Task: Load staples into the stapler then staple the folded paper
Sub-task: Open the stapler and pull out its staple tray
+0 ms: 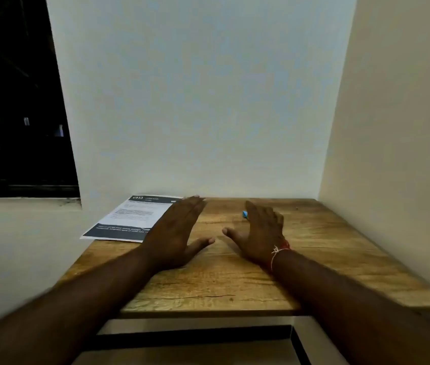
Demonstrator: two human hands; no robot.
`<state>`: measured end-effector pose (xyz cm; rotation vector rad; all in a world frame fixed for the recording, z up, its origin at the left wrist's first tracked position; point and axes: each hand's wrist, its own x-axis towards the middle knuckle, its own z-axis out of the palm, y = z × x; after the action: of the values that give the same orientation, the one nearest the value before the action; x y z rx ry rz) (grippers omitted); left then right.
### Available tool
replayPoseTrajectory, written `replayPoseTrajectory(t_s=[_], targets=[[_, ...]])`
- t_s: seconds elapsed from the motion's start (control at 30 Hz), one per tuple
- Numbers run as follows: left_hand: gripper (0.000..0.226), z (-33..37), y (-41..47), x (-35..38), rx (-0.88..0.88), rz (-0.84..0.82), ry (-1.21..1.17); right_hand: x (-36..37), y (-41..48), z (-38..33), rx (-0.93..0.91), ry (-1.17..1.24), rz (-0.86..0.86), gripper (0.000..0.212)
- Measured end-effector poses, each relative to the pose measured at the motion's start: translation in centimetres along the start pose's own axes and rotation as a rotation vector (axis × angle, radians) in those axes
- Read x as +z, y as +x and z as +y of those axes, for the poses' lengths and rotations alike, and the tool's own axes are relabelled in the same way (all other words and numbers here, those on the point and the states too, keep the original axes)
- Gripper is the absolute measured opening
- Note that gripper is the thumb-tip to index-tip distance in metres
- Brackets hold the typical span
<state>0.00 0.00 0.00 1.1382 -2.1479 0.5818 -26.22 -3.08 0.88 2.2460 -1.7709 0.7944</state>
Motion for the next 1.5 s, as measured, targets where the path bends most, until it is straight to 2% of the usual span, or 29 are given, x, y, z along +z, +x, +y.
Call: replayPoseTrajectory(t_s=[0.07,0.13,0.2,0.37,0.5,0.67,0.83,0.93,1.03,1.17,1.23,1.37,1.43,1.5], targets=[[0.094,-0.3,0.0,-0.4,-0.016,-0.007,0.007,0.1,1.2,1.1,0.166,0.006,0.017,0.084],[0.093,-0.7,0.2,-0.2,-0.017,-0.014,0.038,0.5,2.6,2.4,0.252,-0.062,-0.011,0.068],[0.092,-1.5,0.8,0.2,-0.019,-0.049,0.051,1.2,3.8,3.0,0.280,-0.105,-0.037,0.063],[0.083,-3.6,2.9,1.2,-0.043,-0.155,0.033,2.8,6.5,3.3,0.167,-0.228,-0.059,0.063],[0.079,-4.7,4.4,2.9,-0.074,-0.186,0.007,4.1,7.8,3.4,0.061,-0.111,-0.015,0.048],[0.083,-4.7,4.3,4.0,-0.248,-0.184,-0.109,5.3,8.4,3.9,0.009,0.010,-0.025,0.045],[0.067,-3.8,4.4,3.2,-0.421,-0.216,-0.282,5.3,8.1,2.9,0.001,0.046,-0.131,0.038],[0.065,-3.7,4.5,3.7,-0.505,-0.215,-0.454,4.8,6.9,0.9,-0.088,0.086,-0.030,0.034],[0.051,-3.2,5.0,4.1,-0.612,-0.178,-0.645,4.0,5.7,-1.0,-0.160,0.343,0.098,0.023],[0.027,-2.0,5.6,3.8,-0.686,-0.105,-0.959,3.4,5.0,-2.7,-0.204,0.503,0.093,0.025],[0.016,-1.8,5.8,3.4,-0.685,-0.071,-1.026,3.1,5.0,-2.9,-0.173,0.527,0.090,0.027],[0.004,-2.3,5.7,3.4,-0.674,-0.049,-0.996,2.9,5.3,-2.4,-0.095,0.769,0.009,0.041],[0.006,-2.8,5.5,3.7,-0.641,-0.055,-0.925,2.6,5.5,-2.1,-0.044,0.934,-0.048,0.055],[0.013,-3.1,5.3,3.8,-0.598,-0.074,-0.889,2.3,5.6,-1.8,-0.045,0.964,-0.094,0.056]])
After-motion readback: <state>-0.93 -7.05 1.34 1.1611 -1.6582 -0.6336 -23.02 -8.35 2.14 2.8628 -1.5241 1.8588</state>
